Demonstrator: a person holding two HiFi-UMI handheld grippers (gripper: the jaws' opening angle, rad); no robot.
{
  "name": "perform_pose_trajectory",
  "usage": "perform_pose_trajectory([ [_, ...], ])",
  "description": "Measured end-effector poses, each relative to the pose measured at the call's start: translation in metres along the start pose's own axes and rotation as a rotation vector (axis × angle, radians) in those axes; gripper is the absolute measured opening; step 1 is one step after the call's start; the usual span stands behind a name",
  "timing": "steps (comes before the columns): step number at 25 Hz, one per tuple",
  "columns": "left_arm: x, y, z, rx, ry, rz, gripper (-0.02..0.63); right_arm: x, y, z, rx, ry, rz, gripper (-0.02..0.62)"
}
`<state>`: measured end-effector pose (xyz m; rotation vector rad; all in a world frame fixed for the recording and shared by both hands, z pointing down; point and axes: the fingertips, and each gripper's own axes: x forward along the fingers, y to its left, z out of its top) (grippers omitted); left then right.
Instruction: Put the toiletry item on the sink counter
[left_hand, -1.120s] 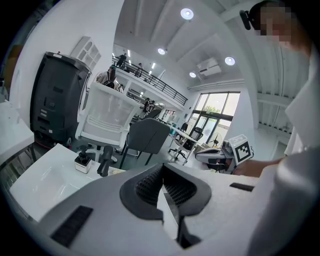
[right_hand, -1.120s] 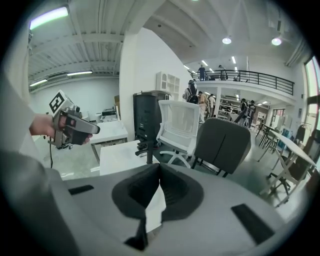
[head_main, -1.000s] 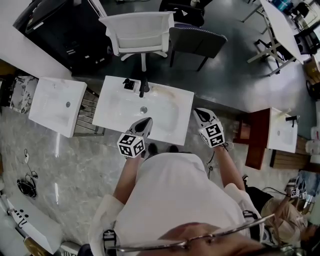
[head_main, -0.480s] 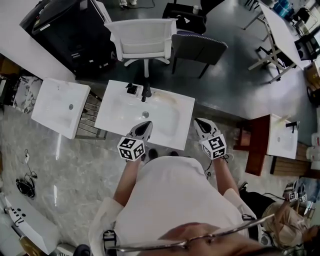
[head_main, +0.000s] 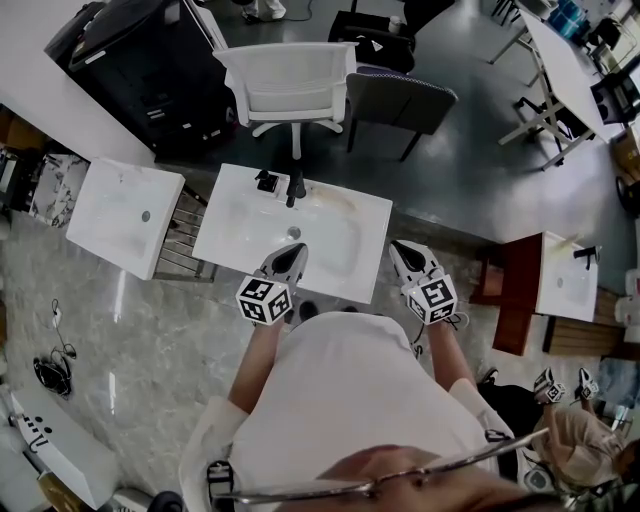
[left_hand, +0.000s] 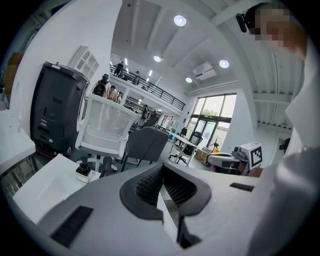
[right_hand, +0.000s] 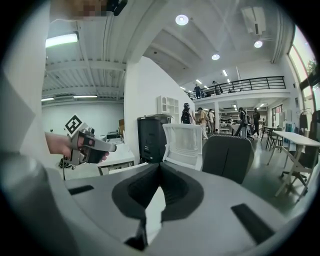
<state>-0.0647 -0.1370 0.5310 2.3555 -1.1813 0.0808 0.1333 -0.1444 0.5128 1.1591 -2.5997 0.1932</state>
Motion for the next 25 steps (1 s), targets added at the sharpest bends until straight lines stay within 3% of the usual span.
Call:
perform_pose_trajectory([
  [25, -0.0033, -0.0010, -0.0064, -0.012, 0.005, 0.024, 0.005, -0.0007, -0.0080, -0.0040, 0.031, 0.004, -0.003, 0.006],
])
